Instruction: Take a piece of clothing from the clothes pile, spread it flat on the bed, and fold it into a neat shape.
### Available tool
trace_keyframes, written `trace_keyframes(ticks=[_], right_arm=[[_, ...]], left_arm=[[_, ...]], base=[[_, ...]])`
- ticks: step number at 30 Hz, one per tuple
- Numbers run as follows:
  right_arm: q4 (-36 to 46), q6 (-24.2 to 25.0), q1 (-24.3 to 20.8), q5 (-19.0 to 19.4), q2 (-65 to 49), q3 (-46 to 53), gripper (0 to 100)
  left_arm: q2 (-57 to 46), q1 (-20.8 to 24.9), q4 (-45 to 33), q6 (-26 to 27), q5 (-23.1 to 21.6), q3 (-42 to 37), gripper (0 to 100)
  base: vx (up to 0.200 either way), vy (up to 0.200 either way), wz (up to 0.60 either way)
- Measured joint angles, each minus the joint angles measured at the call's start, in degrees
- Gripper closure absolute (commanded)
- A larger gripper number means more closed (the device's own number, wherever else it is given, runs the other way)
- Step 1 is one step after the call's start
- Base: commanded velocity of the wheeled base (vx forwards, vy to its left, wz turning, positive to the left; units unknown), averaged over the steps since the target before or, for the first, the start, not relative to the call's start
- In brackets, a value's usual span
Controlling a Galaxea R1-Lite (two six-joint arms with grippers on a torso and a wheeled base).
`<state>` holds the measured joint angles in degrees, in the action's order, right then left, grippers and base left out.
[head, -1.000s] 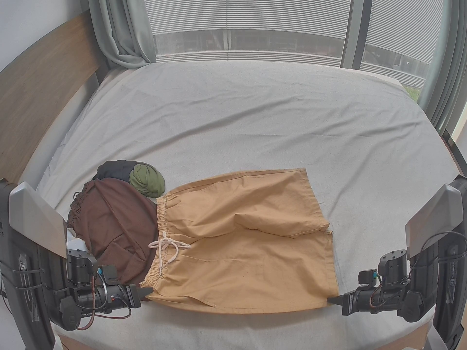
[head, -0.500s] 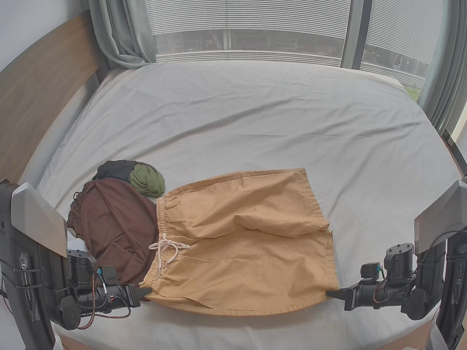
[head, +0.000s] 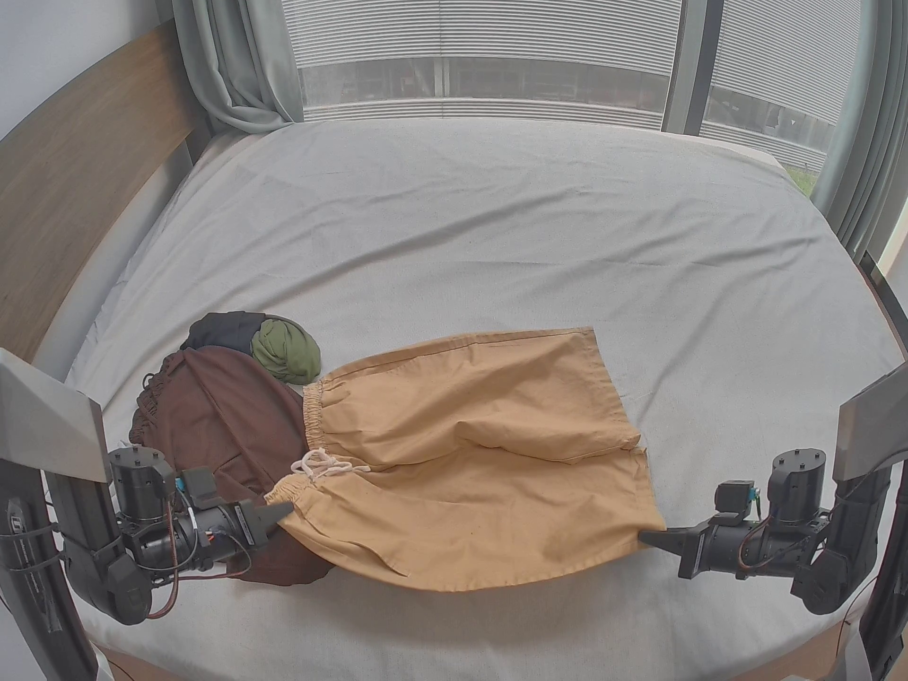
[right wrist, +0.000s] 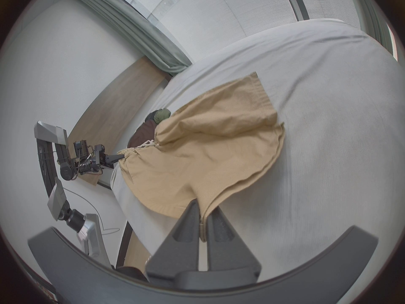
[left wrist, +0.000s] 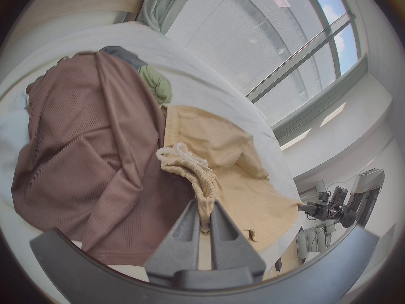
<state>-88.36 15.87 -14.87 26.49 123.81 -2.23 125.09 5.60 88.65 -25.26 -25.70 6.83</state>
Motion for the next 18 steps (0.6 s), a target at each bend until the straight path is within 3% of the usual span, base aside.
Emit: trace_keyframes(ticks=[18], right_arm=[[-0.02,6.24,0.29,-0.13,-2.26,-7.27,100]], left_arm=[[-1.61,0.55,-0.02,-6.24,3.04,7.12,100]], base=[[0.0,0.0,0.0]])
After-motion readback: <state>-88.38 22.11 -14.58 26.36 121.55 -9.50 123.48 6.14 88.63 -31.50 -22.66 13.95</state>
